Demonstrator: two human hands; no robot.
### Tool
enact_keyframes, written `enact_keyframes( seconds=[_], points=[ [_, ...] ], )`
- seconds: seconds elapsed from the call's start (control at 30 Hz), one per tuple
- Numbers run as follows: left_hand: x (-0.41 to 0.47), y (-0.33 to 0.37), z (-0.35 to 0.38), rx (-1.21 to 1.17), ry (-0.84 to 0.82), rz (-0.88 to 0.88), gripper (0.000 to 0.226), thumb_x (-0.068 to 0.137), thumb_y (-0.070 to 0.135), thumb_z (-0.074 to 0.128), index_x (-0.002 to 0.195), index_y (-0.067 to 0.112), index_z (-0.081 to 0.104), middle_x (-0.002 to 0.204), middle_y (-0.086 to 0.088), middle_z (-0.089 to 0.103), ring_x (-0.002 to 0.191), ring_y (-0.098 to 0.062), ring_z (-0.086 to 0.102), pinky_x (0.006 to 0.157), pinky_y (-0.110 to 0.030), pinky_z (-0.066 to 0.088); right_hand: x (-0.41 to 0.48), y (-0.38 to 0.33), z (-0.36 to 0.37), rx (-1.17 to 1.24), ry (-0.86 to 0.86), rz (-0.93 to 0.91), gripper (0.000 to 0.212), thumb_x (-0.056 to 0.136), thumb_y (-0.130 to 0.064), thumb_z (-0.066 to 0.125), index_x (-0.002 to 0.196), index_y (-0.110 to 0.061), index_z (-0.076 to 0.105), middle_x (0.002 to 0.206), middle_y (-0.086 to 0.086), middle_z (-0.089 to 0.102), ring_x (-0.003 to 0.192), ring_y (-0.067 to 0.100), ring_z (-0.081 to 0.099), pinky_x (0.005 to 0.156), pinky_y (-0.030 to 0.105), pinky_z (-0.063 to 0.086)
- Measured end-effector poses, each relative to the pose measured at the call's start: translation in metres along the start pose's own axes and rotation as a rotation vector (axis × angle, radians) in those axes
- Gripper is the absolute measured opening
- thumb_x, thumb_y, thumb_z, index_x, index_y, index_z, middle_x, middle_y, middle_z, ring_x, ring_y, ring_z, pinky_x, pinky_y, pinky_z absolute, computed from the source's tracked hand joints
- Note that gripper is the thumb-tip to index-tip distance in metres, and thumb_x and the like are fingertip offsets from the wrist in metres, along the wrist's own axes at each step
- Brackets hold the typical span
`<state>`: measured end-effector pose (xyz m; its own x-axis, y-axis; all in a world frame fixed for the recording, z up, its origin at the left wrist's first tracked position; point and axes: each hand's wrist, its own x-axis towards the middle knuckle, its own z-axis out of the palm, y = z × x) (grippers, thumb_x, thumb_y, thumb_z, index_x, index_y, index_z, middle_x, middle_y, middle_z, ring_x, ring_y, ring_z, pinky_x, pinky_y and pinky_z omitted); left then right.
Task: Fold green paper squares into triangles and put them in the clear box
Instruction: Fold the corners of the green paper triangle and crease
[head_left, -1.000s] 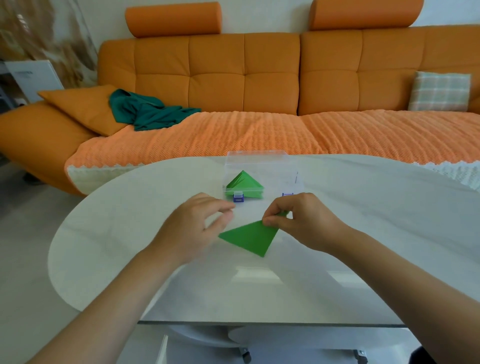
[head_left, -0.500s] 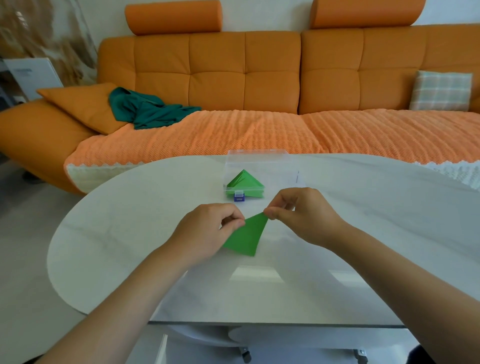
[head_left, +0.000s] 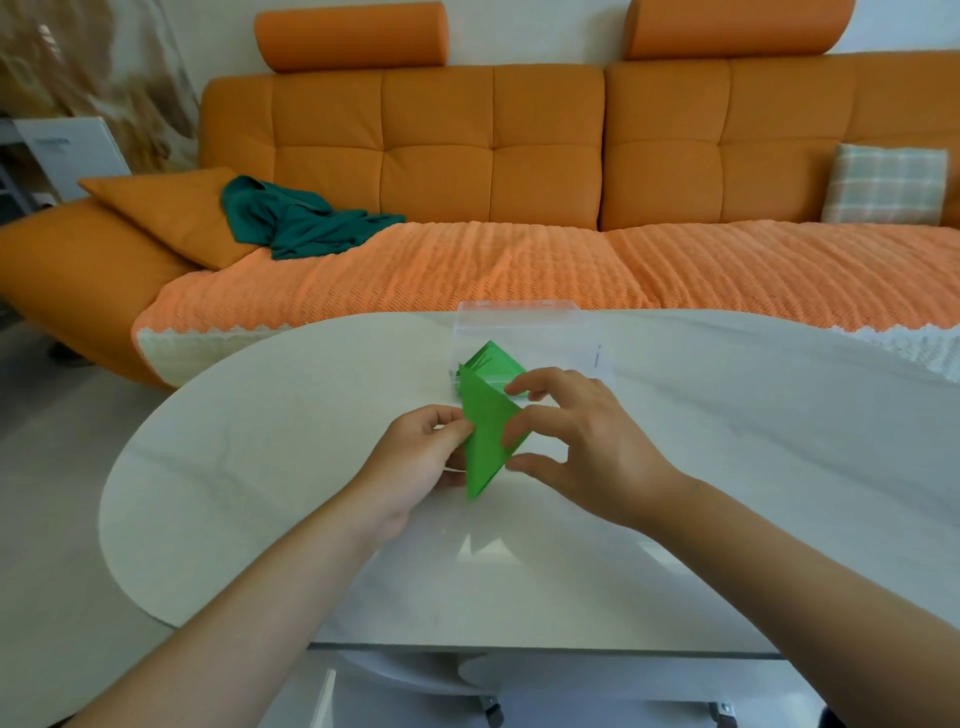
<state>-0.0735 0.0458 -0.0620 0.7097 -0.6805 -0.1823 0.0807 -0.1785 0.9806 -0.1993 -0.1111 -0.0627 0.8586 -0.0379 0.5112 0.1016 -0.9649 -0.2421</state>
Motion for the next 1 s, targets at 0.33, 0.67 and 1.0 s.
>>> enact_keyframes(
  seconds=[0.33,0.67,1.0],
  points=[
    [0.000,-0.002,0.002,-0.176,-0.138,-0.040,0.023,0.097,0.006,0.056,0.116,0.012,0.069,0.104,-0.012,0.076,0.095,-0.026,0.073,0.075,-0.028,0.058,0.000,0.004,-0.001,-0.004,0.080,0.002,0.015,0.091,-0.037,0.061,0.099,-0.029,0.071,0.120,-0.005,0.060,0.104,0.017,0.060,0.086,0.042,0.046],
    [-0.002,-0.004,0.008,-0.147,-0.214,-0.048,0.022,0.098,0.011,0.055,0.112,0.012,0.072,0.107,-0.008,0.075,0.101,-0.025,0.072,0.087,-0.036,0.056,0.005,0.000,-0.002,0.393,0.068,0.536,0.010,0.090,-0.031,0.065,0.086,-0.028,0.074,0.087,-0.017,0.073,0.086,-0.006,0.064,0.077,0.007,0.045],
    [-0.004,-0.005,0.011,-0.016,0.004,0.173,0.013,0.095,0.019,0.064,0.104,0.011,0.070,0.090,-0.008,0.077,0.085,-0.023,0.075,0.072,-0.034,0.061,0.009,-0.004,-0.013,0.547,-0.011,0.576,0.006,0.089,-0.024,0.071,0.084,-0.022,0.073,0.068,-0.010,0.069,0.062,0.000,0.060,0.063,0.013,0.049]
  ],
)
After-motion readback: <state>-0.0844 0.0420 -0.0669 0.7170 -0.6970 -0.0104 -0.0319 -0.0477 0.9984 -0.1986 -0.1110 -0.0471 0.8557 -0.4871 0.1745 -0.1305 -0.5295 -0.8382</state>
